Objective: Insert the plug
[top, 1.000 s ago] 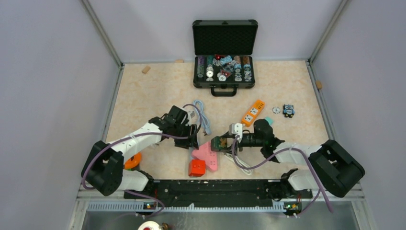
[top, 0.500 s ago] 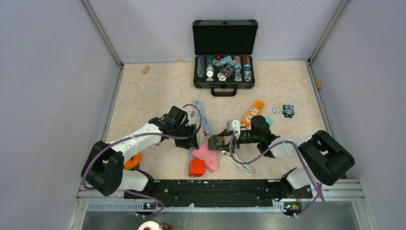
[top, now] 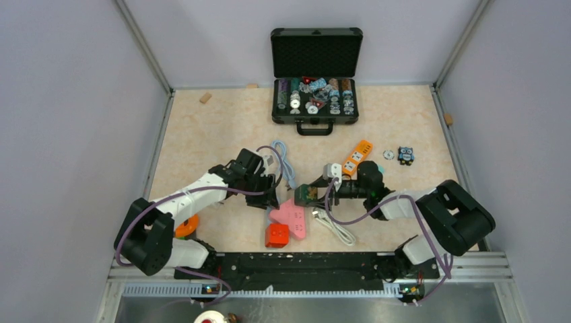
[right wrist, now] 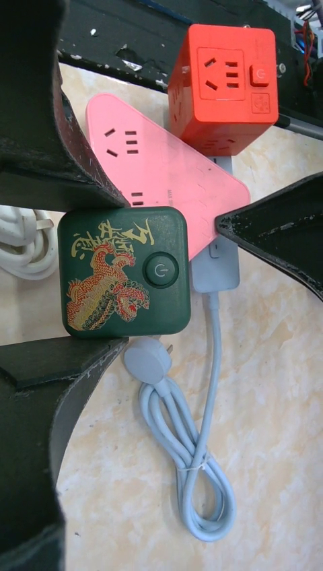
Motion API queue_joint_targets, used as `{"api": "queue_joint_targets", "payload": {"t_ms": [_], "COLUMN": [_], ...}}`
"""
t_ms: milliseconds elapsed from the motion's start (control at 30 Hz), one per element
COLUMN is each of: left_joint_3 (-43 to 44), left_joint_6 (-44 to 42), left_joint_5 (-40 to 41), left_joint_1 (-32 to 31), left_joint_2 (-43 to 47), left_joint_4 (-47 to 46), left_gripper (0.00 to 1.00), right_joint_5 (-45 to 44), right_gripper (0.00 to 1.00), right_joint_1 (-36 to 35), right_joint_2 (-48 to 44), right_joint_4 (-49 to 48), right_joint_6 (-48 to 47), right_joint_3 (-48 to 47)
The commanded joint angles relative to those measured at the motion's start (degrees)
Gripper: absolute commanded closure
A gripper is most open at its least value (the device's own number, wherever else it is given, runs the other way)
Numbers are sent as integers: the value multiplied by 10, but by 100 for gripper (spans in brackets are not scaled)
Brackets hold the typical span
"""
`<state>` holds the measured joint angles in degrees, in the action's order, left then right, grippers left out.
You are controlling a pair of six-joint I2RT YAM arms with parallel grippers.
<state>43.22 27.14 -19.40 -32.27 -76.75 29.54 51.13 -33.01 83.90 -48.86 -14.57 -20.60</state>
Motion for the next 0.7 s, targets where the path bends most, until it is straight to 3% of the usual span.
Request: {"api": "queue_joint_targets", "payload": {"t_ms": [0, 233, 667], "left_joint_3": [-10, -10, -6], "left_joint_6": [-14, -14, -14], "left_joint_5": [53, 54, 55], "left_joint_1": [1, 1, 2], "left_joint_2": [-16, -16, -18], "left_joint_4": [3, 3, 3], "left_gripper": [52, 53, 53], "right_joint_5": [33, 63, 16], "right_gripper": [100, 100, 100], "right_joint_1": [8, 7, 7], "right_joint_2": [10, 34, 48], "right_joint_4": [-89, -68, -92], "right_joint_6": [15, 21, 30], "right_joint_3": [2, -9, 28]}}
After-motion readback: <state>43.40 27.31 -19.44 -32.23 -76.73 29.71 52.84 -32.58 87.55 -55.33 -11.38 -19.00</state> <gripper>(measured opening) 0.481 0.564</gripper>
